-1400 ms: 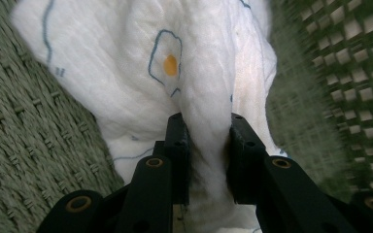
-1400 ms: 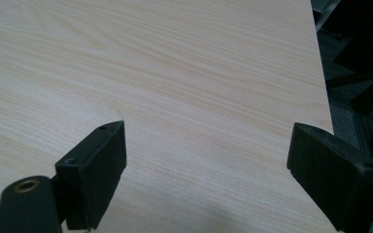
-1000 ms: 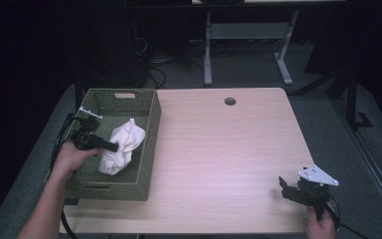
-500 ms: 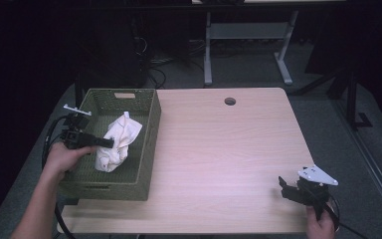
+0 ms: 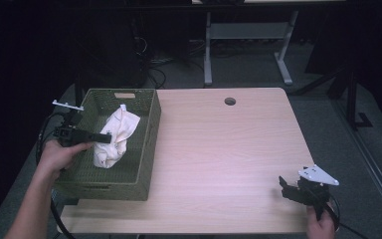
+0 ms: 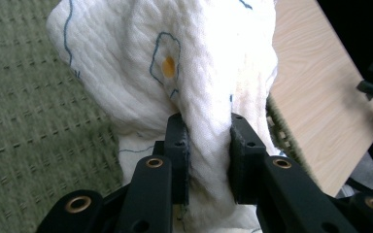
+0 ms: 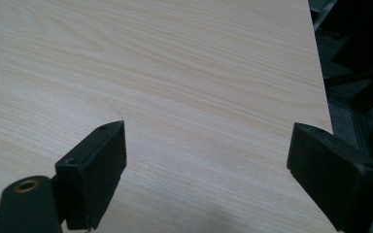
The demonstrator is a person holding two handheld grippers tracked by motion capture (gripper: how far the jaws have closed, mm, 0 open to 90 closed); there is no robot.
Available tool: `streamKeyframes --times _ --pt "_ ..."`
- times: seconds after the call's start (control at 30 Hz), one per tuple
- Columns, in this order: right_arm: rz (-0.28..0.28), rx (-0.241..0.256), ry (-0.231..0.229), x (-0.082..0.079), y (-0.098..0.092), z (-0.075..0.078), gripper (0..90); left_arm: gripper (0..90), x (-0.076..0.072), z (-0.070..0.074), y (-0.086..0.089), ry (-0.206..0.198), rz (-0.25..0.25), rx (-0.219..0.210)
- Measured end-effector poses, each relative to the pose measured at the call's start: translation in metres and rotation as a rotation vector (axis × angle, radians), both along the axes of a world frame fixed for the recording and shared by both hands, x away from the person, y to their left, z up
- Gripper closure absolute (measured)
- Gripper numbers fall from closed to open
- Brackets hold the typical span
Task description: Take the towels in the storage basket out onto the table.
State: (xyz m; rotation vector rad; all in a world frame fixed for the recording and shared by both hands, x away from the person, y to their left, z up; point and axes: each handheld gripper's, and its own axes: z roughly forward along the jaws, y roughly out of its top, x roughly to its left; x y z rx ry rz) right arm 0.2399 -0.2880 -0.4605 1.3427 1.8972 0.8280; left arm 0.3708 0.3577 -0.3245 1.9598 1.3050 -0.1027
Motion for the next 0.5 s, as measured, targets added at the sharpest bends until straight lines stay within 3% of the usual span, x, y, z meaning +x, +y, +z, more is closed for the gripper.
streamKeyframes --times 0.13,0.17,0.5 --pt "0.0 0.002 0.0 0.0 0.0 0.0 13.9 72.9 -0.001 0.004 -0.002 -0.01 -0.005 -0.004" --pt "0.001 0.002 0.001 0.0 0.0 0.0 13.9 72.9 -0.001 0.007 -0.005 -0.018 -0.01 -0.03" --pt "-0.003 0.004 -0.002 -0.001 0.0 0.001 13.9 72.9 0.001 0.018 -0.023 -0.034 -0.054 -0.042"
